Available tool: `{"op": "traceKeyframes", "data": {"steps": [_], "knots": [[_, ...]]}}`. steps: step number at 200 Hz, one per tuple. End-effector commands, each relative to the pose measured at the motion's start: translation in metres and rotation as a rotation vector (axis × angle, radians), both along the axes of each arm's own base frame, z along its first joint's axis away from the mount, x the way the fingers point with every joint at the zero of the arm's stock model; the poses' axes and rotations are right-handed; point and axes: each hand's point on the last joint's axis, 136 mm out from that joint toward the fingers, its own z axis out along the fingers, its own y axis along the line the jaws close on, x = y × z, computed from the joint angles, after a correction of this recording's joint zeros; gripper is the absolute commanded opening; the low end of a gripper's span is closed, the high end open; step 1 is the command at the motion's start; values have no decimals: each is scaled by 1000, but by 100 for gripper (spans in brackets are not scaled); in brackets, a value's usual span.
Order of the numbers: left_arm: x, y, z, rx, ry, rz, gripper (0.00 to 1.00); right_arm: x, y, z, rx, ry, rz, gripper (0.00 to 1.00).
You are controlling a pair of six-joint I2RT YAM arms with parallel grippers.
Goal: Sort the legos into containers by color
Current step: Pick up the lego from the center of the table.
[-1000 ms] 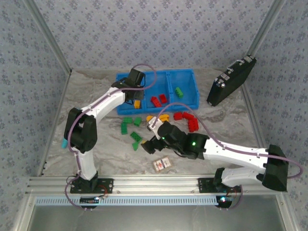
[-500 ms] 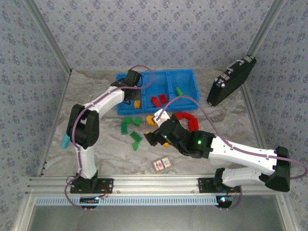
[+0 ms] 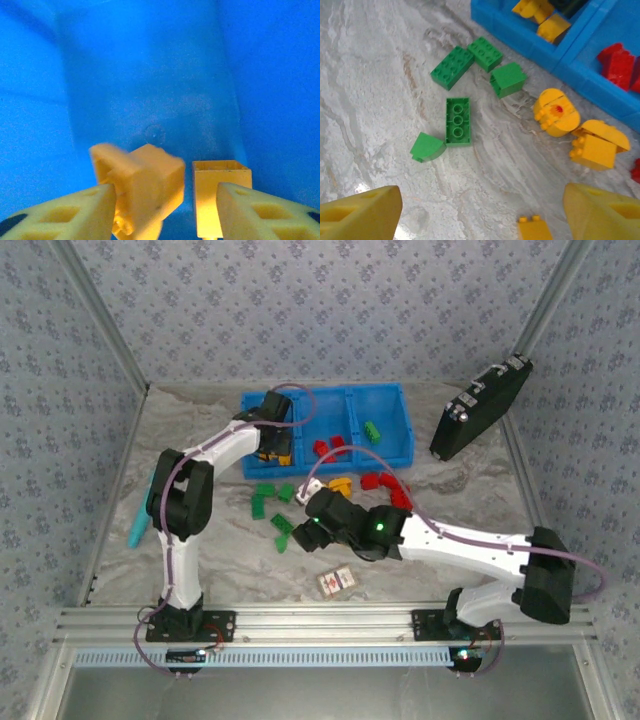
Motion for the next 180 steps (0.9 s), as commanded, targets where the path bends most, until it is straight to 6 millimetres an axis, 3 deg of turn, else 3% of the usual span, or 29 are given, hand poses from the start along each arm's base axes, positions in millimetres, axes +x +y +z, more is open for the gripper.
{"op": "traceKeyframes", "data": {"steps": [1,26,62,84,102,107,110,122,144,180], "knots": [[4,1,9,-15,-17,7,61,0,15,-4,23,64,30,83],[4,1,43,-43,-85,-2,67,5,19,-28,4,121,7,80],[-5,14,132,-100,-254,-11,72,8,34,-58,-12,175,1,80],[-23,28,190,-114,-338,-38,72,16,43,-73,-28,199,-15,78],[-42,44,222,-116,-391,-38,73,19,50,-85,-60,219,-10,79],[-48,48,228,-116,-401,-38,74,17,50,-92,-75,231,-7,79],[-51,51,230,-116,-405,-37,74,21,58,-84,-54,222,-3,79],[-64,63,238,-117,-419,-29,74,22,65,-89,-53,236,6,79],[-87,80,242,-142,-422,-22,74,23,77,-97,-23,284,23,80],[-128,103,253,-136,-438,-23,74,35,83,-110,-36,315,-4,79]]}}
